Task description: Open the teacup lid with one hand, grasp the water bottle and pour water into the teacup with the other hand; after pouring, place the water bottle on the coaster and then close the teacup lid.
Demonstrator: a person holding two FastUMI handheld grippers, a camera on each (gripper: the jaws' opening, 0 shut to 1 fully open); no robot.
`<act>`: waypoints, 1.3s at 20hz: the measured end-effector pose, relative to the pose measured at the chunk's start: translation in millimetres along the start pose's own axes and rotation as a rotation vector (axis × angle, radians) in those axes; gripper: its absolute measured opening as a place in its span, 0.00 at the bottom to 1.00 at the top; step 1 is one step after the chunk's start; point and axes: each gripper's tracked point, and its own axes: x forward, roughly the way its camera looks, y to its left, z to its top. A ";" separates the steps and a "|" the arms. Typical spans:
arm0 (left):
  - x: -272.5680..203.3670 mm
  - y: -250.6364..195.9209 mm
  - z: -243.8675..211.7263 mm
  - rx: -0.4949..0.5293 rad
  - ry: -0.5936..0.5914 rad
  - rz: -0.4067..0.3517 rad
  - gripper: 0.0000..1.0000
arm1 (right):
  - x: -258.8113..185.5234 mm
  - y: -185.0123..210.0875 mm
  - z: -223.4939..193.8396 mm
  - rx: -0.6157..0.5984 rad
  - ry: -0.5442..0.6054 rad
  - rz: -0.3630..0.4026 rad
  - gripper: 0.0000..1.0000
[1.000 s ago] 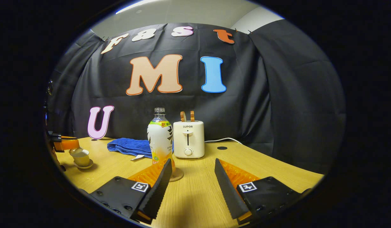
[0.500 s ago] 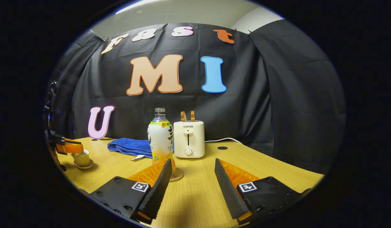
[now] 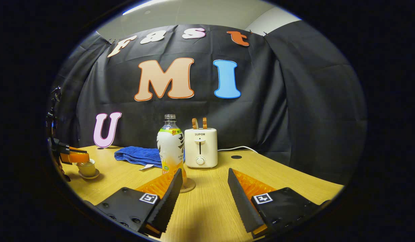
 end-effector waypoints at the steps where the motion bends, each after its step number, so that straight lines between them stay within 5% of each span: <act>1: -0.3 -0.2 -0.2 -0.001 -0.002 -0.001 0.32 | -0.7 0.4 -0.1 0.000 0.000 0.001 0.90; 4: -2.5 2.5 3.1 -0.011 -0.021 0.005 0.62 | -0.4 -0.1 0.0 0.000 0.000 0.002 0.87; 8: -7.6 7.1 8.3 -0.033 -0.058 0.022 0.85 | -0.2 -0.1 0.0 0.000 0.000 0.002 0.90; 17: -32.5 31.5 16.0 -0.033 -0.145 0.139 0.89 | 0.5 -0.7 -1.0 0.000 0.000 0.000 0.89; 26: -82.4 100.3 7.9 -0.044 -0.136 0.452 0.89 | 1.2 -2.6 -0.3 -0.001 -0.001 -0.010 0.84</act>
